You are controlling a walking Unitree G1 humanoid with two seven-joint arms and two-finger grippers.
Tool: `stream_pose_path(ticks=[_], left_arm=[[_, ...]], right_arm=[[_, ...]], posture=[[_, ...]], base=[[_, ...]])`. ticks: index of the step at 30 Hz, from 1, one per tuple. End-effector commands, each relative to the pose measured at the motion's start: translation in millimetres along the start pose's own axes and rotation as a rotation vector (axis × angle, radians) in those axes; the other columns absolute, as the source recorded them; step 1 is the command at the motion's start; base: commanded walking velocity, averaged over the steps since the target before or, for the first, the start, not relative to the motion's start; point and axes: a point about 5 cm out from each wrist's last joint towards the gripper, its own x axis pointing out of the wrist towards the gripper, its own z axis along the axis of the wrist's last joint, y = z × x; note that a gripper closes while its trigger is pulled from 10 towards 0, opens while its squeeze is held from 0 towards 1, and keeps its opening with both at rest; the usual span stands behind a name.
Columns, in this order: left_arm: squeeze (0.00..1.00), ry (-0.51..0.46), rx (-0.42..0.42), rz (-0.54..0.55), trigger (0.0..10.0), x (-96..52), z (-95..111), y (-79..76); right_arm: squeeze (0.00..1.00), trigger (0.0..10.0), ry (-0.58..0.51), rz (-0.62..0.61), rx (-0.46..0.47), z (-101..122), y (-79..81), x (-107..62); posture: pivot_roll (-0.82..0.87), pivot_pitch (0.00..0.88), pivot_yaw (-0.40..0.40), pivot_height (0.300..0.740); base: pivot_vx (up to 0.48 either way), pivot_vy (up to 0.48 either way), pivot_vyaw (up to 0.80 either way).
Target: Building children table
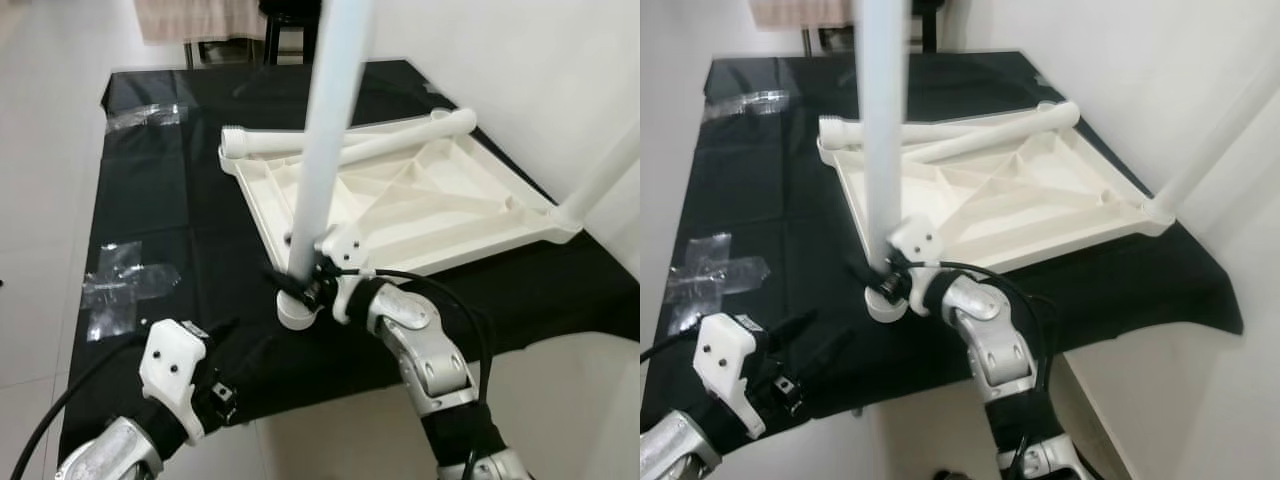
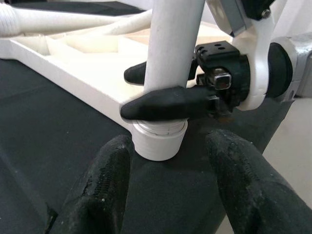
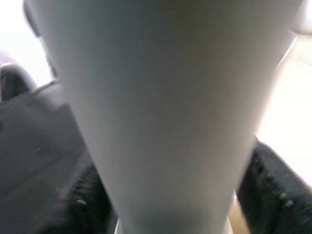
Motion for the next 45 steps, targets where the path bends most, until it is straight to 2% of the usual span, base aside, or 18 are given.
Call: stream_pose_path(ticks=[1, 3, 4, 14, 15, 17, 18, 26, 32, 34, 35, 37, 38, 40, 41, 42, 43, 45], left_arm=[[0.0, 0.018, -0.009, -0.018, 10.0, 0.1, -3, -2.0], [0.0, 0.018, -0.008, -0.015, 10.0, -0.1, -3, -1.9], [0.0, 0.018, -0.006, -0.01, 10.0, -0.6, -3, -1.3], [0.0, 0.017, -0.001, 0.002, 10.0, -1.1, -3, -0.2], [0.0, 0.017, 0.0, 0.003, 10.0, -1.0, -3, -0.4], [0.0, 0.017, 0.001, 0.003, 10.0, -0.8, -3, -0.4], [0.0, 0.016, 0.002, 0.003, 10.0, -0.7, -3, -0.6], [0.0, 0.012, 0.001, 0.004, 10.0, 0.0, -2, -2.6], [0.0, 0.009, -0.004, 0.006, 10.0, -0.3, -2, -4.9], [0.0, 0.008, -0.003, 0.009, 10.0, -0.7, -2, -4.7], [0.0, 0.008, -0.003, 0.018, 10.0, -2.4, -2, -3.3], [0.0, 0.01, -0.003, 0.022, 10.0, -4.1, -1, -2.0], [0.0, 0.01, -0.003, 0.022, 10.0, -4.1, -1, -2.0], [0.0, 0.011, -0.005, 0.026, 10.0, -6.1, -1, -0.3], [0.0, 0.011, -0.005, 0.026, 10.0, -6.1, -1, -0.3], [0.0, 0.014, -0.006, 0.024, 10.0, -6.5, -1, 0.9], [0.0, 0.014, -0.006, 0.024, 10.0, -6.5, -1, 0.9], [0.0, 0.016, -0.012, 0.017, 10.0, -5.3, -2, 1.6]], right_arm=[[1.0, 10.0, -0.024, 0.12, -0.061, 13, 4.8, 5.5], [0.95, 10.0, -0.037, 0.182, -0.066, 17, 6.8, 4.3], [0.0, 10.0, -0.052, 0.244, -0.084, 21, 7.6, 3.0], [0.0, 10.0, -0.062, 0.422, -0.082, 31, -13.2, 10.6], [0.0, 5.6, -0.068, 0.436, -0.069, 34, -17.1, 12.6], [0.0, 5.6, -0.072, 0.448, -0.059, 35, -20.1, 14.0], [0.0, 0.0, -0.061, 0.451, -0.053, 36, -23.4, 15.4], [0.0, 0.0, -0.025, 0.469, -0.059, 37, -34.3, 13.1], [0.0, 0.0, 0.022, 0.416, -0.071, 23, -47.7, -5.9], [0.0, 0.0, 0.039, 0.339, -0.065, 16, -51.4, -10.6], [0.0, 0.0, 0.068, 0.111, -0.045, -2, -53.4, -18.0], [0.0, 0.0, 0.092, -0.085, -0.003, -15, -51.0, -21.7], [0.0, 0.0, 0.092, -0.085, -0.003, -15, -51.0, -21.7], [0.0, 0.0, 0.137, -0.456, 0.076, -33, -44.1, -34.9], [0.0, 0.0, 0.137, -0.456, 0.076, -33, -44.1, -34.9], [0.0, 0.0, 0.155, -0.444, 0.054, -35, -18.3, -37.6], [0.0, 0.0, 0.155, -0.444, 0.054, -35, -18.3, -37.6], [0.0, 0.0, 0.135, -0.326, -0.01, -28, 9.3, -34.8]], posture=[[0.17, 0.21, -0.119, 0.74], [0.18, 0.21, -0.123, 0.74], [0.18, 0.207, -0.124, 0.74], [0.2, 0.203, -0.131, 0.74], [0.2, 0.202, -0.134, 0.74], [0.2, 0.202, -0.134, 0.74], [0.2, 0.201, -0.135, 0.74], [0.2, 0.203, -0.139, 0.74], [0.18, 0.218, -0.147, 0.74], [0.17, 0.222, -0.154, 0.74], [0.15, 0.234, -0.16, 0.74], [0.14, 0.243, -0.156, 0.74], [0.14, 0.243, -0.156, 0.74], [0.14, 0.249, -0.149, 0.74], [0.14, 0.249, -0.149, 0.74], [0.12, 0.256, -0.129, 0.74], [0.12, 0.256, -0.129, 0.74], [0.1, 0.25, -0.115, 0.74]], base=[[0.0, 0.0, 0.0], [0.0, 0.0, 0.0], [0.0, 0.0, 0.0], [0.0, 0.0, 0.0], [0.0, 0.0, 0.0], [0.0, 0.0, 0.0], [0.0, 0.0, 0.0], [0.0, 0.0, 0.0], [0.0, 0.0, 0.0], [0.0, 0.0, 0.0], [0.0, 0.0, 0.0], [0.0, 0.0, 0.0], [0.0, 0.0, 0.0], [0.0, 0.0, 0.0], [0.0, 0.0, 0.0], [0.0, 0.0, 0.0], [0.0, 0.0, 0.0], [0.0, 0.0, 0.0]])
